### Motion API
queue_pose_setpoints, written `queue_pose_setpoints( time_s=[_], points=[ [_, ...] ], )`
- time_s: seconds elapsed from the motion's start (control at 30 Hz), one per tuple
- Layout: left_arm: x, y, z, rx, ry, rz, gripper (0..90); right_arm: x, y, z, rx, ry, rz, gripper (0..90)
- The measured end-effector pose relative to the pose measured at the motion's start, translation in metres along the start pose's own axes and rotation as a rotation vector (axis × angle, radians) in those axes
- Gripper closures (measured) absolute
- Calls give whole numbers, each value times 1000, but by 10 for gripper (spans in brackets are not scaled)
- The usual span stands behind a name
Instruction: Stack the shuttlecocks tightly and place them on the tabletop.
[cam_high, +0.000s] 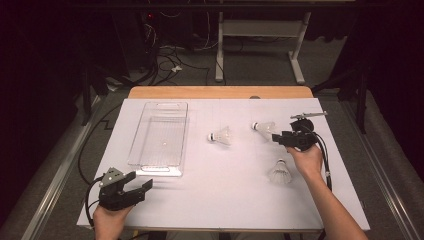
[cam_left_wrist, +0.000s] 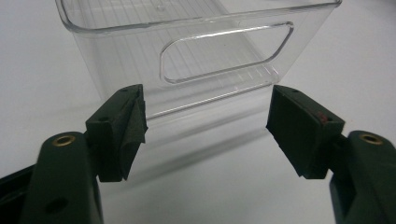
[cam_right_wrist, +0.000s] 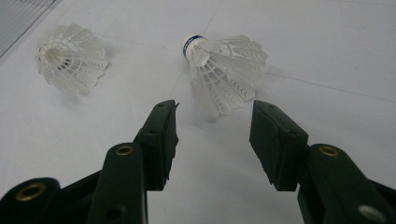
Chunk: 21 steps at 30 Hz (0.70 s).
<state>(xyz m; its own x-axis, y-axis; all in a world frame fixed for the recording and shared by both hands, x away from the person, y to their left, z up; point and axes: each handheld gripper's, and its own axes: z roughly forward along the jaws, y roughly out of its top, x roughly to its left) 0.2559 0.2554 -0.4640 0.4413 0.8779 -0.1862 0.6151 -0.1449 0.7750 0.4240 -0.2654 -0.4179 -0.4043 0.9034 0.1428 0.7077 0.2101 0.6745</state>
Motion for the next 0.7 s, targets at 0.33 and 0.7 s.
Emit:
queue_pose_setpoints(
  time_s=[0.33, 0.7],
  points=[
    [0, 0, 1, 7, 8, -3, 293, 0, 7, 11, 28, 3, 20, 518],
    [0, 0, 2, 10, 4, -1, 293, 2, 16, 23, 41, 1, 44, 525]
  ],
)
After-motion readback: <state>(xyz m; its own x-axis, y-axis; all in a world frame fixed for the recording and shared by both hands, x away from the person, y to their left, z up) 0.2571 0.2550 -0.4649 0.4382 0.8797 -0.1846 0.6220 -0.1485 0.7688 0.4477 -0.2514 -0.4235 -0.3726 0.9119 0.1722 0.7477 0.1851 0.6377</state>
